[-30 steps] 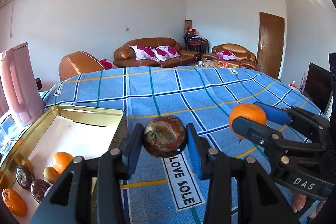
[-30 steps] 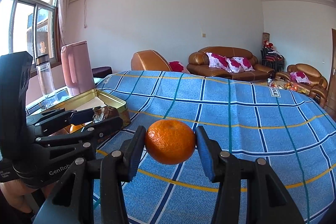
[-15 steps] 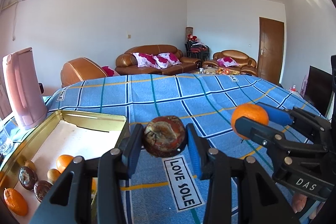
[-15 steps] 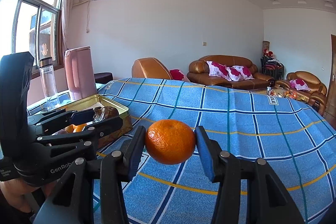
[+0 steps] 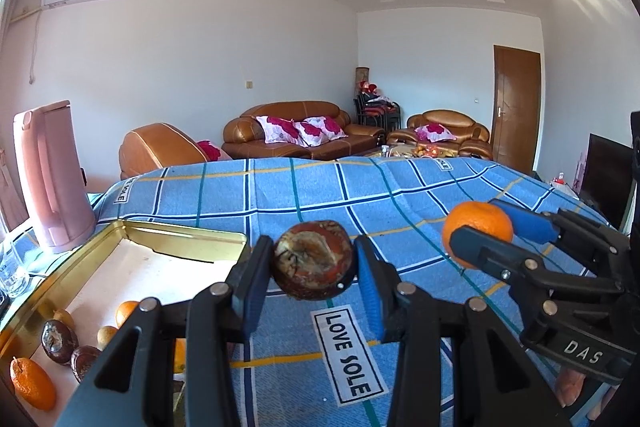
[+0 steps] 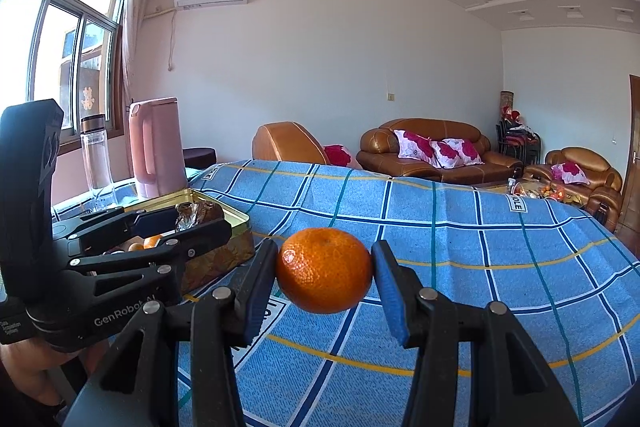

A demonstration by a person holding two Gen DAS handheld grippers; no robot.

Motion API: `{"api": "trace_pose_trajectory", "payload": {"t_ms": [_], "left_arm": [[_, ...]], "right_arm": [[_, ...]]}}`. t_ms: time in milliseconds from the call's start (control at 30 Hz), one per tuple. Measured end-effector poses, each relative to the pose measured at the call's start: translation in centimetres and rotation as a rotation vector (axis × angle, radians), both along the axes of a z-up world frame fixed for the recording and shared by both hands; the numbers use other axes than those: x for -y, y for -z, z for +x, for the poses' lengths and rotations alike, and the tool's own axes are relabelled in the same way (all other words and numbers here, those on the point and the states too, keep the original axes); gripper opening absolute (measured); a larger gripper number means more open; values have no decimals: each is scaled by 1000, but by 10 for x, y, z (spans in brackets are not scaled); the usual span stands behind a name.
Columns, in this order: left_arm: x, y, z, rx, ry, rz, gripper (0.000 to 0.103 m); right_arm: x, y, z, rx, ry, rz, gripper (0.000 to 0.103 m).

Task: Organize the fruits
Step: 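Lift and carry the patterned brown fruit and orange toward the gold tray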

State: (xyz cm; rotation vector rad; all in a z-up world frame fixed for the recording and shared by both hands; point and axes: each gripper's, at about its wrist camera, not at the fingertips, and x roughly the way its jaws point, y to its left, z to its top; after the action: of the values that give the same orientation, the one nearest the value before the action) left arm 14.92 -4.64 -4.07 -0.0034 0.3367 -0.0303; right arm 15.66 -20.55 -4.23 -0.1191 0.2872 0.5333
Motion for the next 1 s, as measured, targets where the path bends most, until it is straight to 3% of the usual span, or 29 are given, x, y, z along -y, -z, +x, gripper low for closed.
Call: {"api": "trace_pose_trajectory", "payload": {"t_ms": [1000], "left_arm": [[-7, -4, -12, -1, 18, -29, 43]], "right_arm": [[-19, 2, -10, -6, 36, -56, 50]]}}
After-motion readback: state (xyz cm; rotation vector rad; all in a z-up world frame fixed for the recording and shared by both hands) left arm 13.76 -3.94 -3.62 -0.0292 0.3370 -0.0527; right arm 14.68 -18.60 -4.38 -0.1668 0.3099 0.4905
